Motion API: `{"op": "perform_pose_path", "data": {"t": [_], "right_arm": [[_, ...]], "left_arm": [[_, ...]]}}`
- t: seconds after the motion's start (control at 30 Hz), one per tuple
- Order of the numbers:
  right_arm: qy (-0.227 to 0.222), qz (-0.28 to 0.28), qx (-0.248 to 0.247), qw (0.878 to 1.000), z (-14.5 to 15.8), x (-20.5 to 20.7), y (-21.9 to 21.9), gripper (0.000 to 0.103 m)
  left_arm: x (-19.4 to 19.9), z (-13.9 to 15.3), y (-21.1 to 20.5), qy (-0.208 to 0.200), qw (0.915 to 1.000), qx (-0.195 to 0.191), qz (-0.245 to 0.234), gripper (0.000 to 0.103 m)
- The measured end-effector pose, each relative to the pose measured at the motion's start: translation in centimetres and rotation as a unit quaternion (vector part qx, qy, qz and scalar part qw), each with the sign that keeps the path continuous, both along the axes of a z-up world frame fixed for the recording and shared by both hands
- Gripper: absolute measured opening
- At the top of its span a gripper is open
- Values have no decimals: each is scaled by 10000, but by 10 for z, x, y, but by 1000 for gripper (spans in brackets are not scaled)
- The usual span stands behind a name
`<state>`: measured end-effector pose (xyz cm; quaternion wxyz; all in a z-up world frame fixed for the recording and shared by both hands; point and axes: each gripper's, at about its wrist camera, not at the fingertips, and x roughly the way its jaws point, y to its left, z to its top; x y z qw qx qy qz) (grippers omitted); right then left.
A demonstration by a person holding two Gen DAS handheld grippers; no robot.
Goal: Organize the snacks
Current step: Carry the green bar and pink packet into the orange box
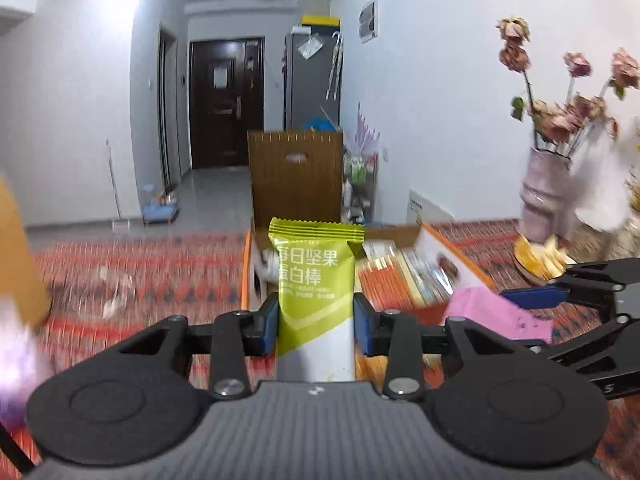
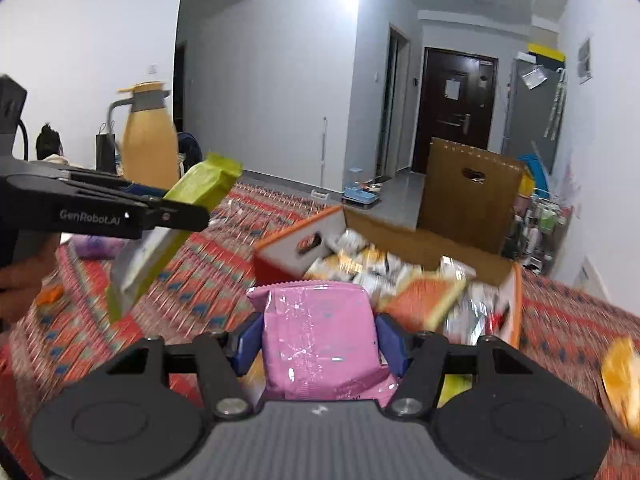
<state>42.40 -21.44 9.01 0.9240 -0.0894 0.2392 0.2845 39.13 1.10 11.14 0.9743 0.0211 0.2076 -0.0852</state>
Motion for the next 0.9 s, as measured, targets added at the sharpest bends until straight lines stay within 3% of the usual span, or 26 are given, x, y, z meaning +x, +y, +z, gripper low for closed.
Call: {"op": "perform_pose_path", "data": {"t": [0.13,0.23,0.33,0.5,0.7,0.9], "right_arm": [[261,-10,-87,9996,2,86,19,61],[420,-128,-185,9989,-14,141,38,61],[258,-386,-676,9966,-38,175,58,61],[458,91,-732,9962,-72,192,79,61],[981,473,-137,9940,-76,194,70,64],[841,236,-253,9959,-58,182,59,65]], "left_arm": [[73,11,-6,-104,9998,116,105,37],[125,6,-6,118,9997,-131,141,37],[163,-10,-11,305,9991,-156,261,37],[207,-47,-13,636,9972,-114,380,37],[224,-80,-10,1049,9941,-25,283,42],[215,-69,-6,1009,9944,2,324,43]]}}
